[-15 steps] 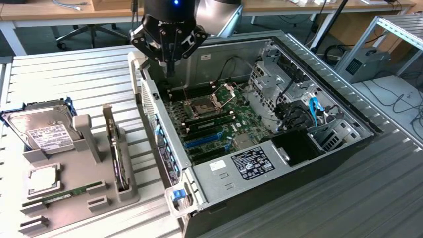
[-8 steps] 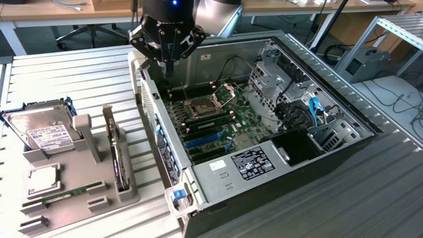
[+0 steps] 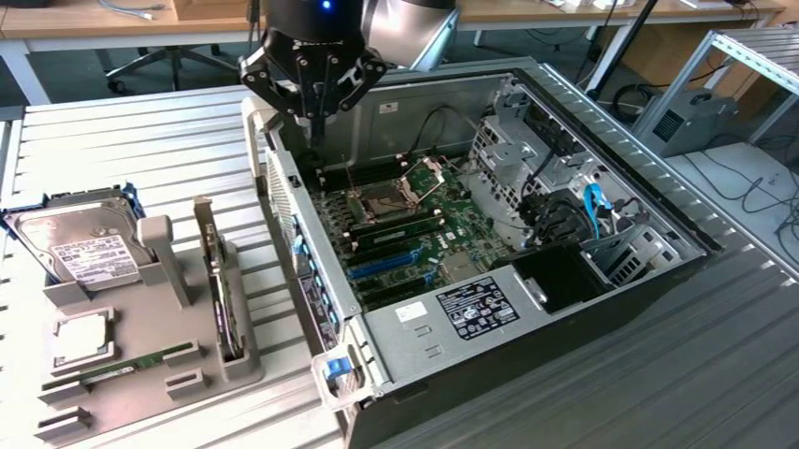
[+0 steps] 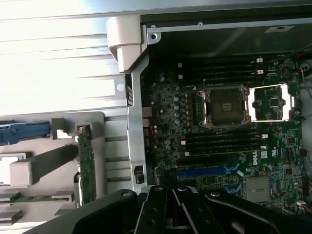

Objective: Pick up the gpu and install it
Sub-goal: 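Reach for the gpu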

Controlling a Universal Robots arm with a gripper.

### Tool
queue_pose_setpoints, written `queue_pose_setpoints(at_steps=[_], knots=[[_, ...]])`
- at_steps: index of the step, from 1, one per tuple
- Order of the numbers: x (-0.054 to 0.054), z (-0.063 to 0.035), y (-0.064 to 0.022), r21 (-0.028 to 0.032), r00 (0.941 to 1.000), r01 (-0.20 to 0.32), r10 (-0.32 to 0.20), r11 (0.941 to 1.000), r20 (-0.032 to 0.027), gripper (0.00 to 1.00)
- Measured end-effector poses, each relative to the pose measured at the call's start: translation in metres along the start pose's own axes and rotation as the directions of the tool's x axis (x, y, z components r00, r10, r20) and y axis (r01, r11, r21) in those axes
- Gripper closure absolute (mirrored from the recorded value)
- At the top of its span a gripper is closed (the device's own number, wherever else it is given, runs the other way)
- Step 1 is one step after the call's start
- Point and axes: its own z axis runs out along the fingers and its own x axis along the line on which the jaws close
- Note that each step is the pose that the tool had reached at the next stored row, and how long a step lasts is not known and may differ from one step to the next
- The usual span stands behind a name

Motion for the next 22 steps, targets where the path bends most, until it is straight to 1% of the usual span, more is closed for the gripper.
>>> queue_pose_setpoints(at_steps=[22], knots=[[0.0056,-0.0002,-0.0004,0.0000,1.0000,0.000,0.000,1.0000,-0.0001,0.89]])
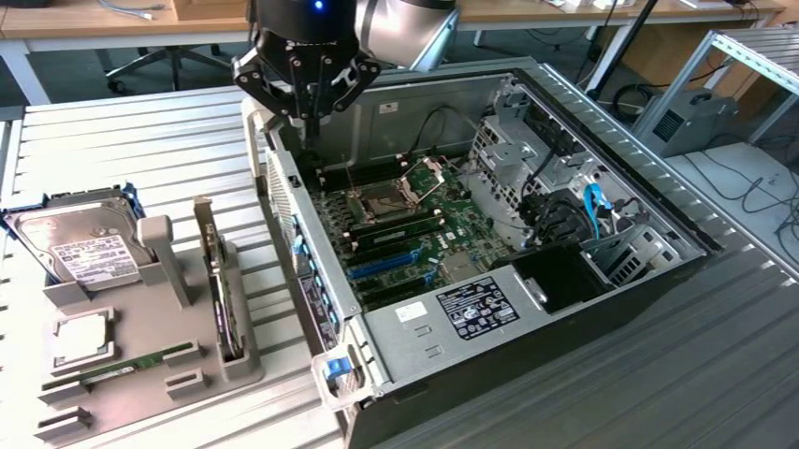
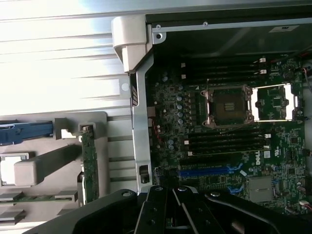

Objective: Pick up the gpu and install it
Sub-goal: 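Reach for the gpu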

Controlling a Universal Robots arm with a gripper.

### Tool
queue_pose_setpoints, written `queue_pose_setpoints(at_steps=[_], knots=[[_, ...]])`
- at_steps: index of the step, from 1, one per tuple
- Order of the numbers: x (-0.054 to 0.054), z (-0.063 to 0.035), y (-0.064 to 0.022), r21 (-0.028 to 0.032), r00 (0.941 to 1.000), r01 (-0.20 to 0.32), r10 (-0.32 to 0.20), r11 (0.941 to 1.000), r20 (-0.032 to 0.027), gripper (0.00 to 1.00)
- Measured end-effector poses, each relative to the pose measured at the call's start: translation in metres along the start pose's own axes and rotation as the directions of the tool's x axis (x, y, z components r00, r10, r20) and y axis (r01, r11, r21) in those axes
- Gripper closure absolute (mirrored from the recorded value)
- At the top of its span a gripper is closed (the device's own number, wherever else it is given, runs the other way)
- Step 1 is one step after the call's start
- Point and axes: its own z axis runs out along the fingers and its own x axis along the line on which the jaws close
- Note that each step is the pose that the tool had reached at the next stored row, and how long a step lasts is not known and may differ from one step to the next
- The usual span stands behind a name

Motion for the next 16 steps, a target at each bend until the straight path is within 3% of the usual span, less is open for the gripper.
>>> queue_pose_setpoints(at_steps=[16], knots=[[0.0058,-0.0002,-0.0004,0.0000,1.0000,0.000,0.000,1.0000,0.0000,0.89]])
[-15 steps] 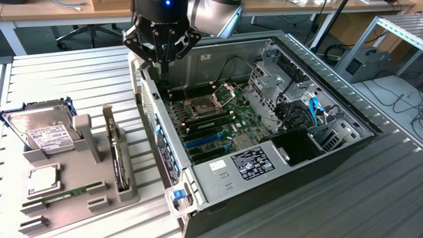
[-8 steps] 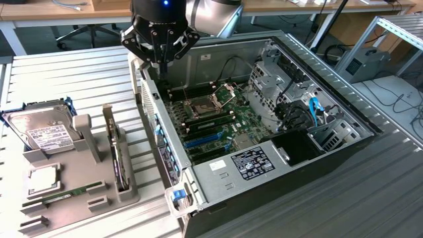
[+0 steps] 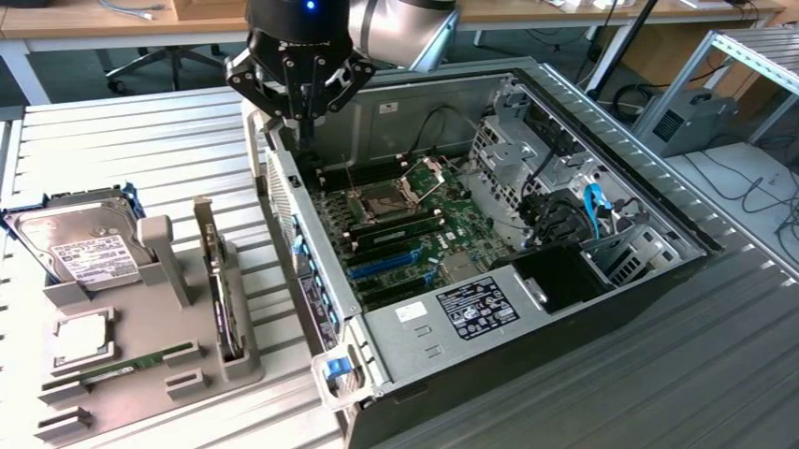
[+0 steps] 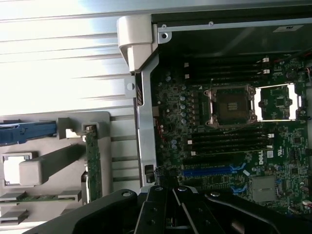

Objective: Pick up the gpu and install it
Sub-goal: 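Reach for the gpu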

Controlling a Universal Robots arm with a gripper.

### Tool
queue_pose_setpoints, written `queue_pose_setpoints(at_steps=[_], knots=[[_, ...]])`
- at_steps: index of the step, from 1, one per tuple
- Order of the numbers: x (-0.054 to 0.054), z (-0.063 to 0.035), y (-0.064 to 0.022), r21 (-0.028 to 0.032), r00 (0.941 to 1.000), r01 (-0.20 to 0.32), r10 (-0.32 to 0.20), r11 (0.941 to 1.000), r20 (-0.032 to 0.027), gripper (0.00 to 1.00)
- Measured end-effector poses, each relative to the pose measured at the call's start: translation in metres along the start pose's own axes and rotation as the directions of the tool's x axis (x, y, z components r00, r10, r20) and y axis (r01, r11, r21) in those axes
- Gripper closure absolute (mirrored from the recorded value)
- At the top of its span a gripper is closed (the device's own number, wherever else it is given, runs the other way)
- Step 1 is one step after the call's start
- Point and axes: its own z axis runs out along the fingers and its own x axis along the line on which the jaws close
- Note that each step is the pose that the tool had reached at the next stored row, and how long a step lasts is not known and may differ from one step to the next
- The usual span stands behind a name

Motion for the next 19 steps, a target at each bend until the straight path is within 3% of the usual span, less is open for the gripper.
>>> queue_pose_setpoints(at_steps=[19], knots=[[0.0082,-0.0002,-0.0006,0.0000,1.0000,0.000,0.000,1.0000,0.0000,0.89]])
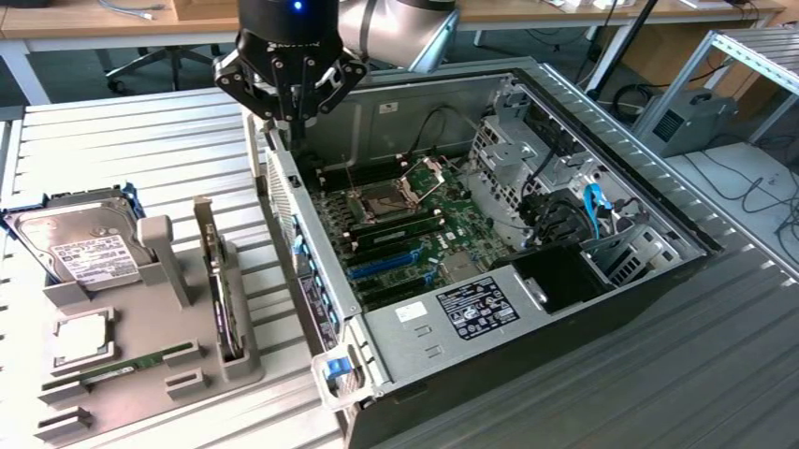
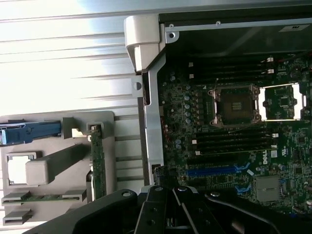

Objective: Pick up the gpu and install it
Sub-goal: 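Reach for the gpu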

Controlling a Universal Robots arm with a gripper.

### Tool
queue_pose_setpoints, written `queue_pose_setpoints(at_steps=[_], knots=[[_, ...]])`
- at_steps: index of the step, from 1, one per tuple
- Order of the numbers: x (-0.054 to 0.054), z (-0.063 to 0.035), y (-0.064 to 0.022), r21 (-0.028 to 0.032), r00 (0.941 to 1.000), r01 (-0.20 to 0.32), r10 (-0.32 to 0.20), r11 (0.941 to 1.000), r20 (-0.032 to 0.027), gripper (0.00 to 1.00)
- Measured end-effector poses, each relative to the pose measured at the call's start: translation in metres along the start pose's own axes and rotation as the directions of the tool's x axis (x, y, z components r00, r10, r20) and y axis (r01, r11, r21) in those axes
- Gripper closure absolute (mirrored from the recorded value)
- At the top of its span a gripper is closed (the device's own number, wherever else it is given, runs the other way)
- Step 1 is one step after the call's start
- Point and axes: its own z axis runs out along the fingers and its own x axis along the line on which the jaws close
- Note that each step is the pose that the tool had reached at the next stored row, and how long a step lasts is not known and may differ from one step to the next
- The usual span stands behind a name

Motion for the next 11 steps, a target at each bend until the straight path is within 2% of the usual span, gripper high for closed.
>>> queue_pose_setpoints(at_steps=[11], knots=[[0.0058,-0.0002,-0.0005,0.0000,1.0000,0.000,0.000,1.0000,0.0000,0.89]])
